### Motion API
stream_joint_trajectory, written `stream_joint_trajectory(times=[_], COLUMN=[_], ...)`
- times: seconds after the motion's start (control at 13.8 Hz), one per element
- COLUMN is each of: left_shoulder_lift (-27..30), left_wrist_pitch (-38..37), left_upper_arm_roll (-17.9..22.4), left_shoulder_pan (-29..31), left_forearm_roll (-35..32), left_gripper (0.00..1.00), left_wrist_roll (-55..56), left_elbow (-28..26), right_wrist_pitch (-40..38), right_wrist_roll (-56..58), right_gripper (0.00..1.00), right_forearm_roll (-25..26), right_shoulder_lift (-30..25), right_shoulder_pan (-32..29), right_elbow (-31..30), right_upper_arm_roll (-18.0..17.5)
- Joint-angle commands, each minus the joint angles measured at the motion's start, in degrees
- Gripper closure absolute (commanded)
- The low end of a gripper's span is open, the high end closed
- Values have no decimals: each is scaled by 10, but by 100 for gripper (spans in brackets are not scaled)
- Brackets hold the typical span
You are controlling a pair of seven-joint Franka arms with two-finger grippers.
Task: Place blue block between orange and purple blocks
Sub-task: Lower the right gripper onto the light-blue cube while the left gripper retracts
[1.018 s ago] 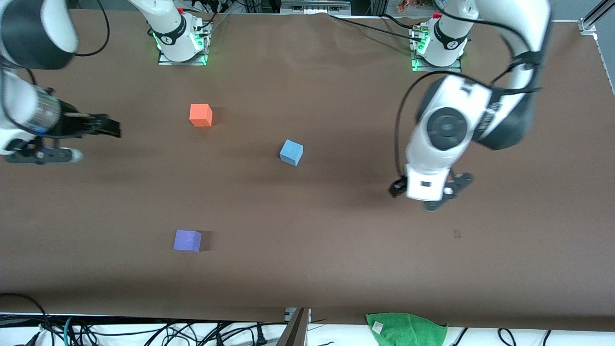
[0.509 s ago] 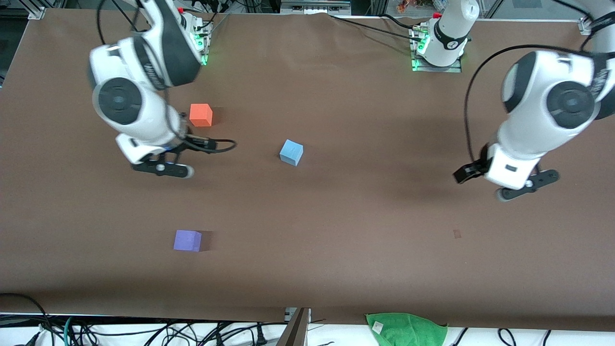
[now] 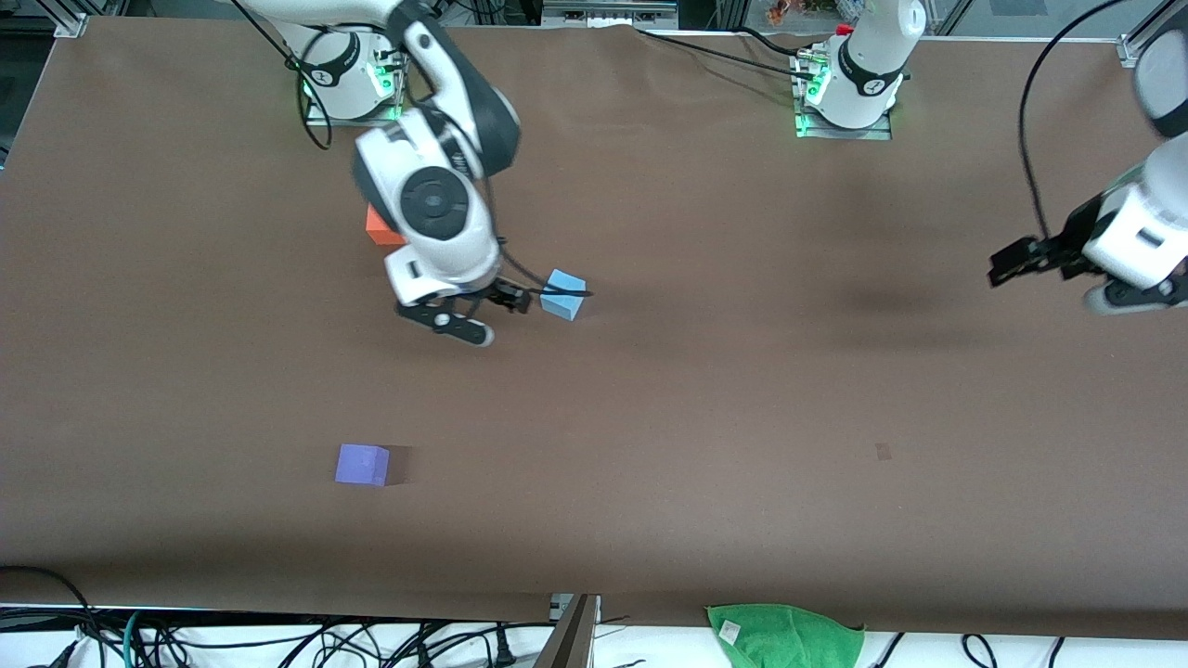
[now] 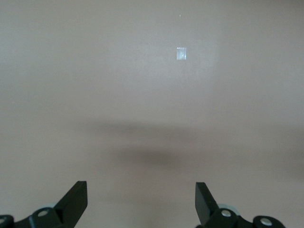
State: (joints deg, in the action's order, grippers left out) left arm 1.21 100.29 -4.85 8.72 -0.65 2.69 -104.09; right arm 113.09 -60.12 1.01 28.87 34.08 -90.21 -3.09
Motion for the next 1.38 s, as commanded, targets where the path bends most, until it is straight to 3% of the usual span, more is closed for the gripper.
stream_joint_trajectory(times=[0.0, 0.22, 0.73, 1.31], left_shoulder_lift=[21, 14, -16, -17], left_wrist_pitch=[-12, -12, -11, 5], left_upper_arm_roll=[-2, -1, -7, -5], left_shoulder_pan=[2, 9, 5, 9], left_forearm_roll=[14, 14, 16, 21], left_gripper=[0, 0, 0, 0], left_wrist_roll=[-32, -36, -37, -52], left_elbow=[-2, 14, 34, 29], right_wrist_pitch=[46, 74, 228, 237], right_wrist_roll=[-76, -87, -140, -140], right_gripper=[0, 0, 0, 0], right_forearm_roll=[0, 0, 0, 0], right_shoulder_lift=[32, 54, 51, 28], right_shoulder_pan=[46, 66, 72, 74], right_elbow=[-1, -3, -109, -160], right_upper_arm_roll=[5, 5, -2, -20])
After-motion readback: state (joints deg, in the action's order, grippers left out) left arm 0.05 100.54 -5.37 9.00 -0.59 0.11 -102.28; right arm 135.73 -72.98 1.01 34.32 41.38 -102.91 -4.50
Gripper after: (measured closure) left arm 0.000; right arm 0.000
